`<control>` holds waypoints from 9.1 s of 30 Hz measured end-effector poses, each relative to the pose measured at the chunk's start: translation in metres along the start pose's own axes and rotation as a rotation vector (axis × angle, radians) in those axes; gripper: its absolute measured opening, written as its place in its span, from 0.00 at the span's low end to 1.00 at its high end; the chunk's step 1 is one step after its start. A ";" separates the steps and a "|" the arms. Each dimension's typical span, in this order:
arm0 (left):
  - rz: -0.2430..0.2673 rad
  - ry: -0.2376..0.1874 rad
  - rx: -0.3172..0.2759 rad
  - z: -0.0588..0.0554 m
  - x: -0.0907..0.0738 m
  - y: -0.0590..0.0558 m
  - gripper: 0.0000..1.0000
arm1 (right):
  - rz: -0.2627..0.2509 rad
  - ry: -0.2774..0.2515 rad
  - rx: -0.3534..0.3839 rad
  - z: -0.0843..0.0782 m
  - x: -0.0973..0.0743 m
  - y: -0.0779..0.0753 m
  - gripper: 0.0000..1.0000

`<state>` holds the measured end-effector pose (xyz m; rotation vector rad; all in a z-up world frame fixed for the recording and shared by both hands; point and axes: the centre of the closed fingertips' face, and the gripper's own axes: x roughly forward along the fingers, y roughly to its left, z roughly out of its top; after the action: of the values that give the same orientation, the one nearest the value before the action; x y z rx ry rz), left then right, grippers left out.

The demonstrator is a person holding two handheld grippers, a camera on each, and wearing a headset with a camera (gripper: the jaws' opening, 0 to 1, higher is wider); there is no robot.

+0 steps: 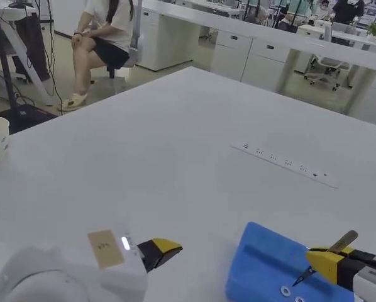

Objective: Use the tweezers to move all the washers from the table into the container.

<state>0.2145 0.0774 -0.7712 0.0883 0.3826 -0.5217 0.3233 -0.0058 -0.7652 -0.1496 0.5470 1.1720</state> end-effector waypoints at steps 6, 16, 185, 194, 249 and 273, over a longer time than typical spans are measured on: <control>-0.002 0.002 0.002 0.000 0.000 0.000 0.64 | 0.030 0.004 0.012 -0.002 -0.003 0.009 0.03; 0.005 0.001 0.000 0.000 0.000 0.001 0.64 | 0.076 0.016 0.022 -0.008 -0.003 0.029 0.03; 0.212 -0.157 -0.202 0.016 -0.013 0.040 0.86 | -0.162 -0.245 0.248 0.000 0.018 0.007 0.03; 0.194 -0.151 -0.208 0.015 -0.011 0.037 0.85 | -0.092 -0.284 0.238 0.002 0.000 0.037 0.03; 0.176 -0.160 -0.225 0.017 -0.011 0.033 0.84 | 0.015 0.023 -0.068 -0.074 0.029 0.079 0.02; 0.198 -0.180 -0.209 0.020 -0.016 0.037 0.83 | 0.013 -0.117 0.094 -0.041 0.009 0.066 0.02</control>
<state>0.2270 0.1129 -0.7470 -0.1217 0.2470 -0.2893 0.2530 0.0116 -0.7940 0.0029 0.4995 1.1573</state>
